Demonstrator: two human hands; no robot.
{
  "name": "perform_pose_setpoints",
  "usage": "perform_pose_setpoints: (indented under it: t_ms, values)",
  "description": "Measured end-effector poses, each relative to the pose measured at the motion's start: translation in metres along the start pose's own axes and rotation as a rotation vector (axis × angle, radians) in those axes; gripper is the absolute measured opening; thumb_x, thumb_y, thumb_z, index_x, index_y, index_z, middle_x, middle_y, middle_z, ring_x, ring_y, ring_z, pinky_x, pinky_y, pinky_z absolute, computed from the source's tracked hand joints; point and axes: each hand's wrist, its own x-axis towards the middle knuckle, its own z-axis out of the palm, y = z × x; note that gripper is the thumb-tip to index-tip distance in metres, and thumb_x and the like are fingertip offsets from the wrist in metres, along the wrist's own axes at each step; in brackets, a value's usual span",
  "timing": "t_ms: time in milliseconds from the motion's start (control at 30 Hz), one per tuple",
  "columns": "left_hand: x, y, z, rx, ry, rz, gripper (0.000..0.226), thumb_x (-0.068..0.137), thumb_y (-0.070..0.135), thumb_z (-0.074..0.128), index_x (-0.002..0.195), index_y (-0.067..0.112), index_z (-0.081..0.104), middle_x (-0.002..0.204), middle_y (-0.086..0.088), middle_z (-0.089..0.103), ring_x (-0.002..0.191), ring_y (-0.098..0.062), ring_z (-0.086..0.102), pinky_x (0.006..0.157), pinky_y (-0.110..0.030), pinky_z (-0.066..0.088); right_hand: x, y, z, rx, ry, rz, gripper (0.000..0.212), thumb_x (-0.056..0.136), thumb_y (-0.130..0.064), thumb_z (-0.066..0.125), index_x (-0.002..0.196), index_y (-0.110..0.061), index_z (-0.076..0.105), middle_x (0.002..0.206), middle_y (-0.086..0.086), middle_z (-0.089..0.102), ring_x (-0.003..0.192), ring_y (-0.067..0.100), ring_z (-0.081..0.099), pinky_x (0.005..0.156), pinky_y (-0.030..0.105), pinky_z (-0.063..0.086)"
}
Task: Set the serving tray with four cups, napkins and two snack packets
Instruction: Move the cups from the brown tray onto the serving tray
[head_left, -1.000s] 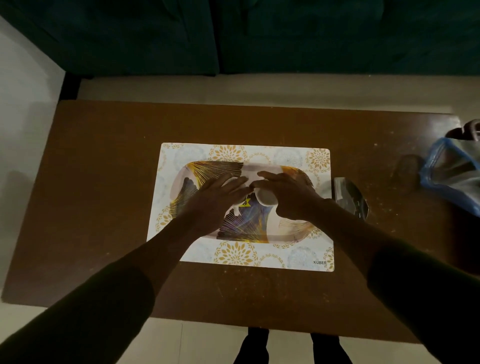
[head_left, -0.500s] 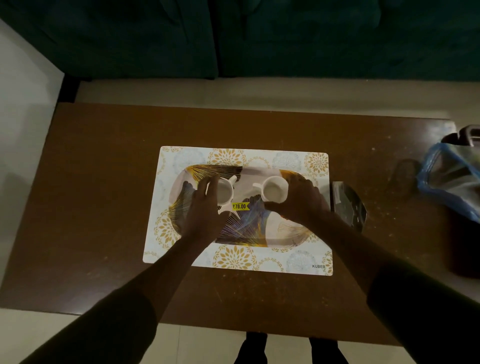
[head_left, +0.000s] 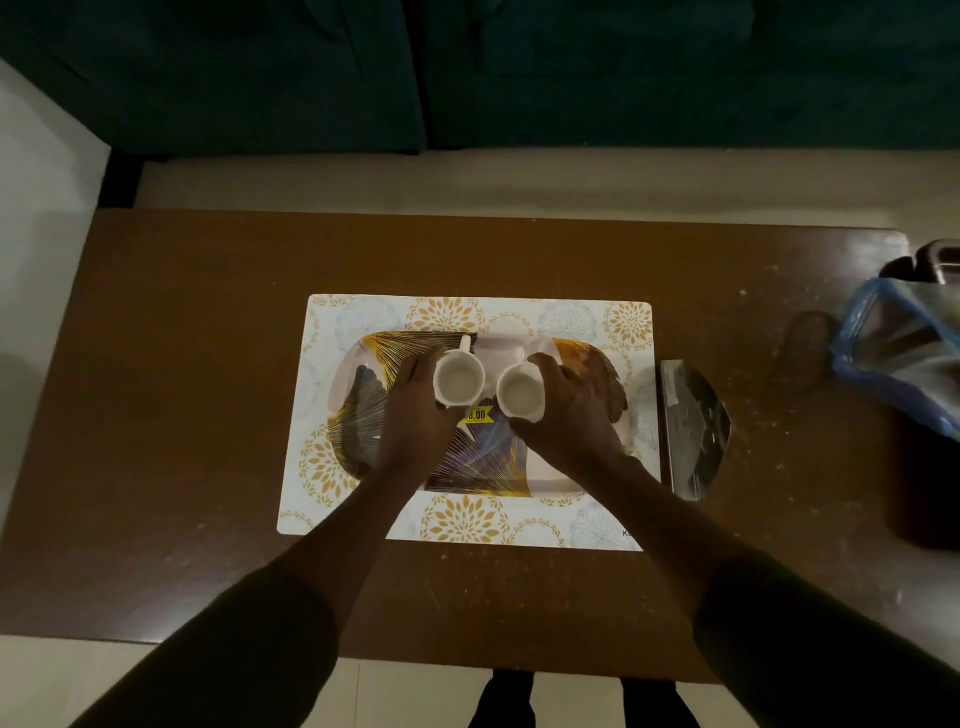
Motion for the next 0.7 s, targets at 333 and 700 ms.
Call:
perform_pose_setpoints:
  t_ms: [333, 700]
  values:
    - [0.018, 0.000, 0.000, -0.015, 0.018, 0.025, 0.065, 0.069, 0.015, 0.084, 0.127, 0.007, 0.056, 0.127, -0.013, 0.062, 0.116, -0.027, 0.057, 0.090, -0.025, 0.042, 0.022, -0.004, -0.001, 0.017, 0.001, -0.024, 0.073, 0.071, -0.039, 0.080, 0.132, -0.014, 0.048, 0.119, 0.007, 0.066, 0.101, 0.022, 0.064, 0.080, 0.035, 0.054]
    - [0.023, -0.001, 0.002, -0.007, 0.012, 0.013, 0.069, 0.072, 0.021, 0.082, 0.132, 0.006, 0.052, 0.131, -0.014, 0.059, 0.119, -0.028, 0.056, 0.090, -0.024, 0.040, 0.029, -0.002, -0.002, 0.013, -0.013, -0.051, 0.071, 0.071, -0.038, 0.081, 0.128, -0.013, 0.048, 0.117, 0.008, 0.066, 0.102, 0.024, 0.064, 0.081, 0.038, 0.055]
